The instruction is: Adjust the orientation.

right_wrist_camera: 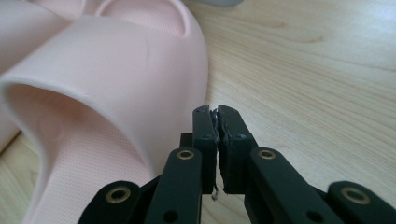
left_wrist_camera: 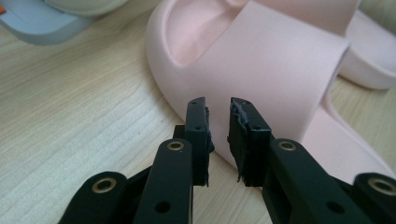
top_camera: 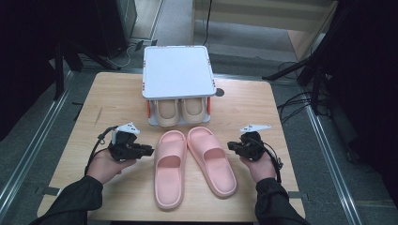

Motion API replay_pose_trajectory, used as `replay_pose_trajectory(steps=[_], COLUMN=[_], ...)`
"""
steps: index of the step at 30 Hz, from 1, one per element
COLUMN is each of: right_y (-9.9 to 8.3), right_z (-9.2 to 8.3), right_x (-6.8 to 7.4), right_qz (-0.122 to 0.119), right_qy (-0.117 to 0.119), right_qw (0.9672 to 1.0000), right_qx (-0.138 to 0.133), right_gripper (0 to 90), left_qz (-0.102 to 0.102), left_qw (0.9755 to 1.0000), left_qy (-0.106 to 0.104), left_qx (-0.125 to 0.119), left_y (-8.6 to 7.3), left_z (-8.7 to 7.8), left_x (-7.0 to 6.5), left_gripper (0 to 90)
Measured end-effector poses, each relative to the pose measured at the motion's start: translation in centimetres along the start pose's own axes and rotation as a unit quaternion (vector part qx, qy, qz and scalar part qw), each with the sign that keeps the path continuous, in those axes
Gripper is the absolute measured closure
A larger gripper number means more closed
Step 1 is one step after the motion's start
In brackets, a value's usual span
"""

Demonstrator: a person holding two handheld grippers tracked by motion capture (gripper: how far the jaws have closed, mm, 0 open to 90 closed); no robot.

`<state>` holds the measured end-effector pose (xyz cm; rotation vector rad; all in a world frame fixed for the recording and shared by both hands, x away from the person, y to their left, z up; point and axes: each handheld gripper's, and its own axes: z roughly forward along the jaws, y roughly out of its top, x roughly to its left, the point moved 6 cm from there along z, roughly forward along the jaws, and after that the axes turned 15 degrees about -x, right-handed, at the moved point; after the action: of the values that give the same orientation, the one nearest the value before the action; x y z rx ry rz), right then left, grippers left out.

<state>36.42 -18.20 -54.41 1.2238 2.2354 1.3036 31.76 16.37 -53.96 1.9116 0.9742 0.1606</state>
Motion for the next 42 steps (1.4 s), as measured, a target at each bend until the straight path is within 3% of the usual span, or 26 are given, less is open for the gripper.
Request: replay_pose_trajectory(steps=[8, 19, 34, 39, 42], right_y=[-0.4, -0.3, 0.1, 0.0, 0.1], right_z=[1.3, 1.4, 2.3, 2.4, 2.3], right_x=[1.1, 1.5, 2.7, 2.6, 2.4], right_qz=[-0.015, -0.016, -0.014, -0.002, 0.003], right_qy=[0.013, 0.011, 0.029, 0.033, 0.029], right_qw=[0.9995, 0.9996, 0.9995, 0.9994, 0.9996], right_qx=[0.025, 0.023, 0.006, 0.005, 0.005], right_gripper=[86.2, 86.2, 86.1, 85.2, 82.5], left_qz=[0.001, 0.001, 0.002, -0.002, -0.003], left_qw=[0.9996, 0.9994, 0.9992, 0.9991, 0.9994], left_qy=[-0.002, -0.006, -0.019, -0.016, -0.002], left_qx=[0.026, 0.034, 0.035, 0.04, 0.035], left_y=[-0.8, -0.9, -0.9, -0.9, -0.5], left_z=[1.0, 1.2, 1.7, 1.7, 1.3], left_x=[0.0, -0.3, -1.2, -1.1, -0.8], left_gripper=[76.1, 75.8, 74.0, 72.9, 69.4])
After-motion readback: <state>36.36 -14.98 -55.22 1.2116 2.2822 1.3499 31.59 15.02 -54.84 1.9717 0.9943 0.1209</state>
